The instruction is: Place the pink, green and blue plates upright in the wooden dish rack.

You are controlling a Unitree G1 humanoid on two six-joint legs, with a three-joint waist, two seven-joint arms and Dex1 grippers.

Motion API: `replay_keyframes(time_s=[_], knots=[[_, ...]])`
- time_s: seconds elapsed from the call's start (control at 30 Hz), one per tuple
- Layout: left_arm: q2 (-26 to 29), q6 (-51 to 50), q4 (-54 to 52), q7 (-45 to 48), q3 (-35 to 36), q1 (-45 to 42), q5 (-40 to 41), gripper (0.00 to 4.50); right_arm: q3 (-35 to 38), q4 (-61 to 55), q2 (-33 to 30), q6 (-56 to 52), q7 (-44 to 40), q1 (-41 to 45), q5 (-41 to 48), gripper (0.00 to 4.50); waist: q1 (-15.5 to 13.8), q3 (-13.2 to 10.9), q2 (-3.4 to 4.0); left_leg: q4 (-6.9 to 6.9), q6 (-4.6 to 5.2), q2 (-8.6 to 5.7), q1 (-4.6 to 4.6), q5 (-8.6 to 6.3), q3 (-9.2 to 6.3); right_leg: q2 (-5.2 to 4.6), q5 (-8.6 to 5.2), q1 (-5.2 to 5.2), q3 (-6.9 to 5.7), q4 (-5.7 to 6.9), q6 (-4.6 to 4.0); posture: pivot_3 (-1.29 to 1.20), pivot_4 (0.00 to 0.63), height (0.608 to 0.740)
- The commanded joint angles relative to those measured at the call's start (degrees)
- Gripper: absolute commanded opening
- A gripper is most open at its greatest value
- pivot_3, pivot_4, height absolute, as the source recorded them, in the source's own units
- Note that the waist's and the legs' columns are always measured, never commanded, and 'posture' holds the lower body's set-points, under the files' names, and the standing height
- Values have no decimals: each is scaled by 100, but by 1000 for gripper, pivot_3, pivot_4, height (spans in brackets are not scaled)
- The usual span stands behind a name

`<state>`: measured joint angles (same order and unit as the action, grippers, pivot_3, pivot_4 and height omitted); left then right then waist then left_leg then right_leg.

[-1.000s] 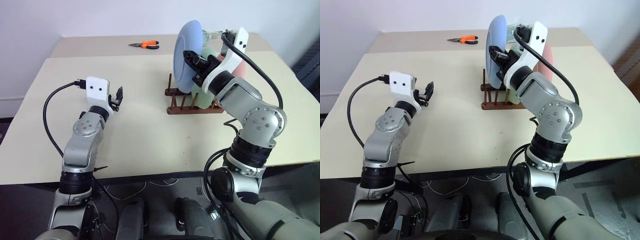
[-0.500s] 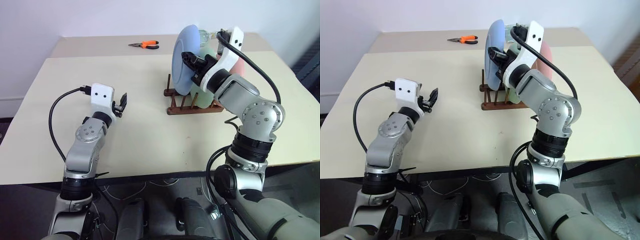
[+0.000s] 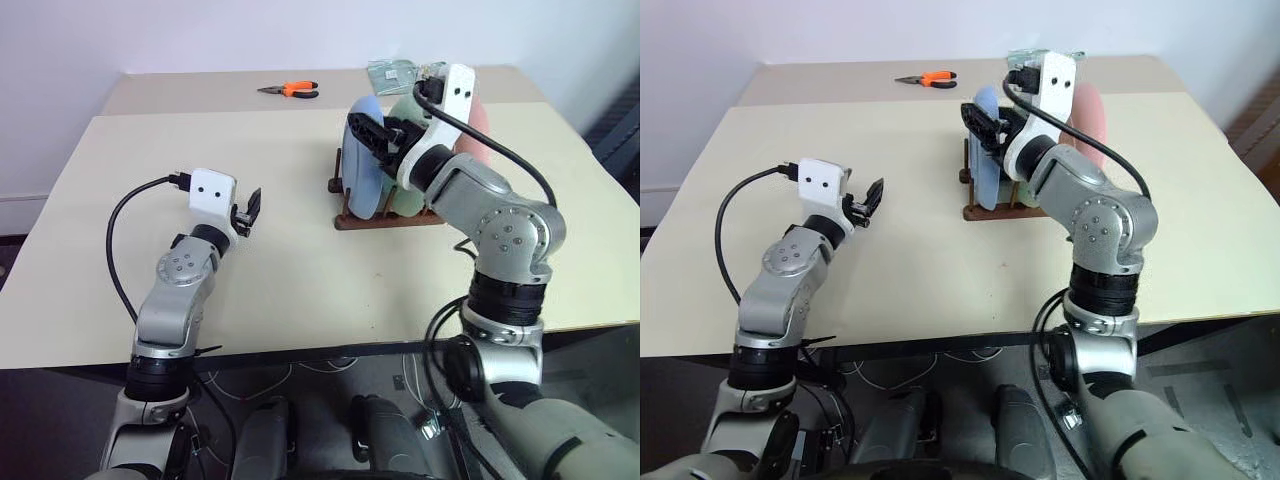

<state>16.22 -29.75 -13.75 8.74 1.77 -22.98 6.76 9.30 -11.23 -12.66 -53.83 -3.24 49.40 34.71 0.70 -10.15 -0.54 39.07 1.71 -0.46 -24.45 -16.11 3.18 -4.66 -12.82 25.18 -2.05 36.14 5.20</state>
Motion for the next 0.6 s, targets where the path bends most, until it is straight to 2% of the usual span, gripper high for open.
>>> replay_keyframes(time_s=[0.03,0.07,0.17,0.3,0.37,0.5,0.6], knots=[[26,10,-305,73,-34,31,-38,3246,-846,-345,-914,1434,-1055,-119,-1043,3979,-7,0,0,0,0,0,0,0,0,1,0,0,0,0,0,0,150,740],[61,-13,-327,150,-28,63,-2,3504,-893,-383,-1183,1744,-1382,-206,-1155,3988,-9,0,0,0,1,0,0,-1,0,1,-1,-1,0,-2,1,0,150,740],[370,50,-459,762,-7,307,253,4482,-350,-504,-1927,2182,-2412,-634,-815,3988,-5,-1,-1,1,3,1,0,-2,0,3,-1,-3,0,-6,2,0,150,740],[975,105,-539,1529,178,834,516,4482,638,-580,-3375,2015,-3877,-1994,-394,3988,-77,-1,-1,5,13,2,5,-8,-5,-2,-2,-19,-1,-15,2,0,150,740],[1195,72,-559,1814,283,1089,691,4482,1208,-529,-3846,1753,-4395,-2714,-50,3988,-115,-1,-1,4,20,5,10,-12,-6,-5,-2,-31,-1,-34,1,0,150,740],[1559,160,-506,2209,282,1527,708,4482,1870,-385,-4210,1589,-4998,-3888,171,3988,-124,1,4,5,21,12,26,-14,-5,-19,-10,-46,4,-46,-18,0,150,740],[1740,243,-392,2383,270,1730,624,4482,1805,-49,-4031,1952,-4975,-4349,-146,3988,-125,1,4,2,18,15,45,-16,-6,-24,-14,-62,5,-50,-27,0,150,740]])
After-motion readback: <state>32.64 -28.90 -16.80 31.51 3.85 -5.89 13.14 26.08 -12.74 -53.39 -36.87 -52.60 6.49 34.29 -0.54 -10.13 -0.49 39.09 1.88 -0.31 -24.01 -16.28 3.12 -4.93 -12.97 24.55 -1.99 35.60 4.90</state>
